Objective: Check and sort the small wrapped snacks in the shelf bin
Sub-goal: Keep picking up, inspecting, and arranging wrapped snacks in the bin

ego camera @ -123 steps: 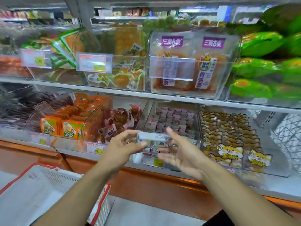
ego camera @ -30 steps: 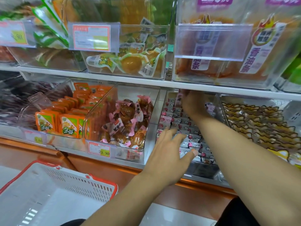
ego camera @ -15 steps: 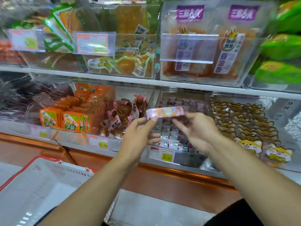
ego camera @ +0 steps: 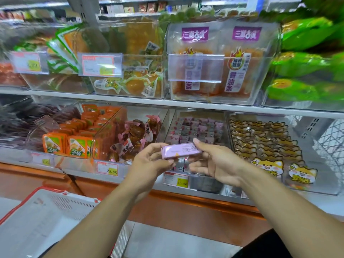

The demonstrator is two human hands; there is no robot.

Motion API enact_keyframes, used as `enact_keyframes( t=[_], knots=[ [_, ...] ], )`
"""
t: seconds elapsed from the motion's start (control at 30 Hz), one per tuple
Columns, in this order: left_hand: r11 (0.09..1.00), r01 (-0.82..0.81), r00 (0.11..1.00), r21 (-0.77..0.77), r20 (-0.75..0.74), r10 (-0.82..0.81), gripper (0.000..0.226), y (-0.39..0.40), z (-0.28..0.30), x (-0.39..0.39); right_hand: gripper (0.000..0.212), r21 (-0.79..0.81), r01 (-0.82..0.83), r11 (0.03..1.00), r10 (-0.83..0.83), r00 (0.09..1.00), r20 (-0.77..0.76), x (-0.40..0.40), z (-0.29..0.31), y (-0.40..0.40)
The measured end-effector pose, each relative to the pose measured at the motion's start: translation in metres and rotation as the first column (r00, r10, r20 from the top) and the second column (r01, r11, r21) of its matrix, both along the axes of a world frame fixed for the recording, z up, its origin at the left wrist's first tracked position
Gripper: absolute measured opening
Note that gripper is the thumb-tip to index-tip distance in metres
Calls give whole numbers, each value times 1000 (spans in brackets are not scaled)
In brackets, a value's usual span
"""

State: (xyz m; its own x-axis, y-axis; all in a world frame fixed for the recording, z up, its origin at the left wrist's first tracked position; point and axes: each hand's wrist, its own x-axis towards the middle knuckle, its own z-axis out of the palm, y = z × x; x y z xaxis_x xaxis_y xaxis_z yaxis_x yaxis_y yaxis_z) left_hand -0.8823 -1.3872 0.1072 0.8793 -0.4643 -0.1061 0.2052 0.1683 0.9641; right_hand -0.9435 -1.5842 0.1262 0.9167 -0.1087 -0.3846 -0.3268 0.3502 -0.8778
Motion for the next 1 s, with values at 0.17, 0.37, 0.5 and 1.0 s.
enact_keyframes(
  t=[0.17,0.37,0.5,1.0],
  knots=[
    [981,-3,965,-194,-258,-49,46,-1,-1,7,17,-50,-50,997,56,992,116,1,-2,-7],
    [985,-23,959,-168,-283,-26,43,-3,-6,12,23,-191,-11,981,57,971,234,0,-1,-10],
    [989,-32,966,-143,-257,-6,39,-4,-7,14,31,-349,-2,937,108,952,286,-1,-2,-16],
    [997,-72,972,11,225,68,40,-9,-13,9,26,105,82,991,-93,990,103,6,3,-19]
  ],
)
